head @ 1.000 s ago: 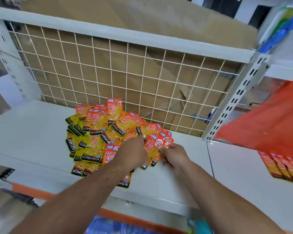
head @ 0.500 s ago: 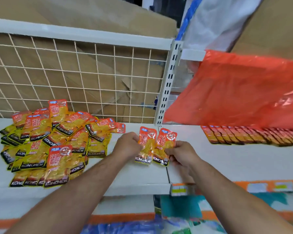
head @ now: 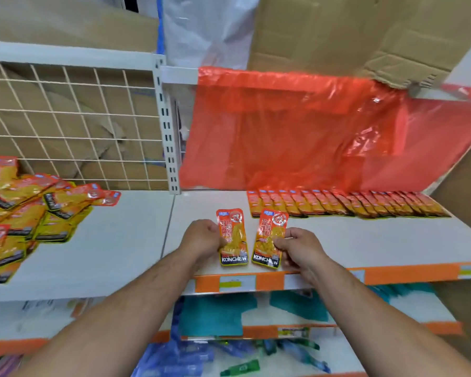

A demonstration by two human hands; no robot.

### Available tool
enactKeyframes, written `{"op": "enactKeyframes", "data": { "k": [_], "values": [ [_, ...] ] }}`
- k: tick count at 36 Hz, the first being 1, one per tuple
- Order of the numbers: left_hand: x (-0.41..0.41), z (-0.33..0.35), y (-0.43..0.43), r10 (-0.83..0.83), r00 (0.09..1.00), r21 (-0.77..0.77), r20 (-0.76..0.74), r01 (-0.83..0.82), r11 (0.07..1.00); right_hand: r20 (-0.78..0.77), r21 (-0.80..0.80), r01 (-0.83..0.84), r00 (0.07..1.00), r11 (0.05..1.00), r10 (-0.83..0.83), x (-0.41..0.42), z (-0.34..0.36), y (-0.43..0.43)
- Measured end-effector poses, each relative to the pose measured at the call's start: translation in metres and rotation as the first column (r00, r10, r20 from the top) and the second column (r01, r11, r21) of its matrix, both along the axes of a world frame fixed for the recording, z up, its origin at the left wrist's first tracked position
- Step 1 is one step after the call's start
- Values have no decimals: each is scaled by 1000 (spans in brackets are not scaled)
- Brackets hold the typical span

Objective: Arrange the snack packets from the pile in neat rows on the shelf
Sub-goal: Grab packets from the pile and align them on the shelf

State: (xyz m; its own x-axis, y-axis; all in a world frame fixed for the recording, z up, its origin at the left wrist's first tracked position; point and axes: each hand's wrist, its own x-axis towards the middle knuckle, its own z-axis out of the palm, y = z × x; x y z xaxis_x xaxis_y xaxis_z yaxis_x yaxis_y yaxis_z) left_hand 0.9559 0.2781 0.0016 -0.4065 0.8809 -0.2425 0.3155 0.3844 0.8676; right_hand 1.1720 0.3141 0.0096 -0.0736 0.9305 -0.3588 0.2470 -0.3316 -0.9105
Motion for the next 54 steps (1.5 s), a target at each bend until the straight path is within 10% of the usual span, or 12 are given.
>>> {"op": "enactKeyframes", "data": {
  "k": [19, 34, 54],
  "values": [
    [62, -9, 90, -27, 997, -49, 74, 31, 998, 43, 30, 115, 992, 993, -116, 67, -26, 68],
    [60, -35, 125, -212, 936, -122, -282, 184, 975, 105, 14, 80, 991, 997, -81, 54, -32, 105],
    [59, -42, 115, -257, 890, -44, -376, 260, 965, 220, 32, 6, 975, 999, -13, 32, -36, 125]
  ]
}}
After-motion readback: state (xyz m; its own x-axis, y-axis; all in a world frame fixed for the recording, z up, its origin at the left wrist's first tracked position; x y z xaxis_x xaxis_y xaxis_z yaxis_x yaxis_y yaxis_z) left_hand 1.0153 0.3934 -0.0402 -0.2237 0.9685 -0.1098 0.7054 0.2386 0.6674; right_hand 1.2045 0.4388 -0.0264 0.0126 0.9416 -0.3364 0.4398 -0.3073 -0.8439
